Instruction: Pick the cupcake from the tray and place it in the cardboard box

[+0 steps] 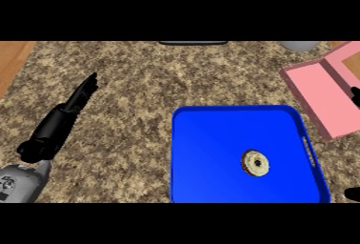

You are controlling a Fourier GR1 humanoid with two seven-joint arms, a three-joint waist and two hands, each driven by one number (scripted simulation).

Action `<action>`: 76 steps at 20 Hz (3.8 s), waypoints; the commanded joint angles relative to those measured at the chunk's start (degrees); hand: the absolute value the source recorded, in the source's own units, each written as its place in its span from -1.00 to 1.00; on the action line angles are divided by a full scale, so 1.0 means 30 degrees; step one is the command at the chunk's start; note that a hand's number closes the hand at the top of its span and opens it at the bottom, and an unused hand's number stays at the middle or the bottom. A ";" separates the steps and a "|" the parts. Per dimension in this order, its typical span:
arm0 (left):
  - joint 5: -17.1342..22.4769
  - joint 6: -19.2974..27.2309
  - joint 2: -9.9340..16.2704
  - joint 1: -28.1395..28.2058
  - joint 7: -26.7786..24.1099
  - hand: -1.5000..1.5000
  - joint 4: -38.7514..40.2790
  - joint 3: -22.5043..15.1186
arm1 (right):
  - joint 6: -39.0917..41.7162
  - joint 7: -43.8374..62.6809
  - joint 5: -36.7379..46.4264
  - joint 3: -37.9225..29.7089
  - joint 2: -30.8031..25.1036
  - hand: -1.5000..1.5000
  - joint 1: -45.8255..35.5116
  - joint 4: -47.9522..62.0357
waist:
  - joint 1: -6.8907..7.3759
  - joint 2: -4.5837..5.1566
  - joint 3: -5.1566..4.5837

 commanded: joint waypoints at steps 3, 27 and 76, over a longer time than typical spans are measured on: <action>-0.0670 0.0178 -0.0578 -0.0168 0.0546 0.00 -0.0506 -0.0425 | 0.2214 0.3164 0.3388 0.2592 -0.2078 -1.00 -0.0055 -0.1892 | 0.0282 0.0026 0.0003; -0.1733 -0.2444 -0.1773 -0.0406 0.0177 0.00 0.0785 0.2187 | 0.9544 1.8961 0.8674 1.2418 0.5898 -1.00 -0.6364 -0.2956 | 0.0252 0.0017 0.0026; -0.6116 -0.5539 -0.6093 0.0596 -0.0011 0.00 0.0712 0.5702 | 0.2468 0.6139 1.9868 1.0686 0.9148 1.00 -0.3993 0.7626 | 0.0156 0.0027 0.0033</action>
